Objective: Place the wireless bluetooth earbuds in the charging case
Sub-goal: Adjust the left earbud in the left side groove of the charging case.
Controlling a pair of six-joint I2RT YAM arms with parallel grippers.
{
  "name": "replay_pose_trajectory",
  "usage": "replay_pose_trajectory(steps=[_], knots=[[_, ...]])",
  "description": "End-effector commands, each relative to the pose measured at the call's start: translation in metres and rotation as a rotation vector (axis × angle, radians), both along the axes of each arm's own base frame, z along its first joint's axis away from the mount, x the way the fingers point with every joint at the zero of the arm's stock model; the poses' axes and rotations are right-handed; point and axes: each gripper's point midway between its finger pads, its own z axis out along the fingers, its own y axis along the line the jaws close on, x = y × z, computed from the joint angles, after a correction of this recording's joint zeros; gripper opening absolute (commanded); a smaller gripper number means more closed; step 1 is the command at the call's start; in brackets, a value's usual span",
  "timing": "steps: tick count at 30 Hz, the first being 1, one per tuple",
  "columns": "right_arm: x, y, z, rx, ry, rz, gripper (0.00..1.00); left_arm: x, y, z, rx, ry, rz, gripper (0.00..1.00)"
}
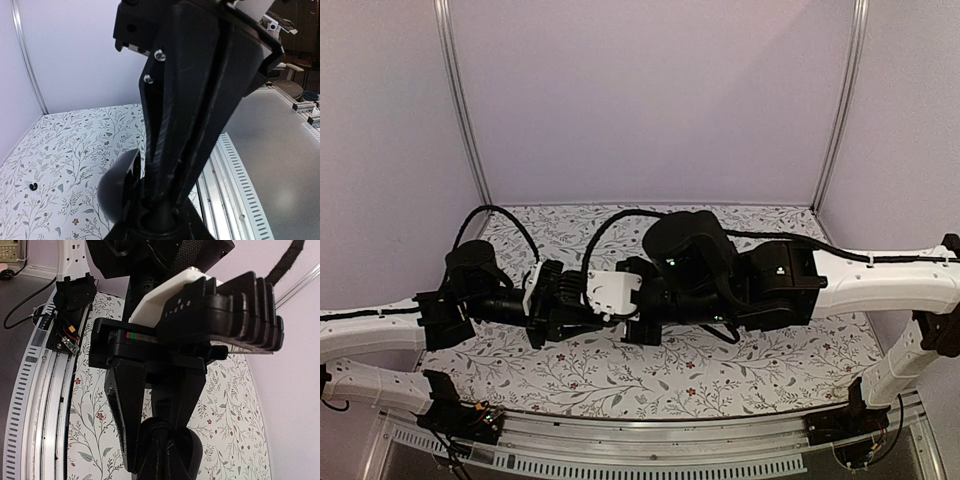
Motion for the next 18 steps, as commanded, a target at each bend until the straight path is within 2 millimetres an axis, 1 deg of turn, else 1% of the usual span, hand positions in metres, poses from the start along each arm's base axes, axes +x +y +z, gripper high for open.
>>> replay_pose_trajectory(steps=[1, 5, 7, 10, 14, 18], knots=[[-0.007, 0.01, -0.008, -0.015, 0.03, 0.029, 0.0, 0.001, -0.001, 0.021, -0.058, -0.041, -0.004, 0.0], [-0.007, 0.01, -0.006, -0.013, 0.035, 0.022, 0.05, 0.002, 0.001, 0.021, -0.06, -0.042, 0.007, 0.0], [-0.006, 0.008, -0.002, -0.002, 0.035, 0.015, 0.1, 0.002, 0.002, 0.022, -0.062, -0.045, 0.015, 0.0], [-0.005, 0.004, 0.007, 0.015, 0.028, 0.003, 0.14, 0.003, 0.003, 0.022, -0.058, -0.046, 0.023, 0.0], [-0.005, -0.001, 0.02, 0.044, 0.023, 0.0, 0.16, 0.005, 0.003, 0.02, -0.055, -0.045, 0.032, 0.0], [-0.01, -0.006, 0.033, 0.082, 0.029, 0.026, 0.18, 0.006, 0.003, 0.02, -0.052, -0.044, 0.04, 0.0]])
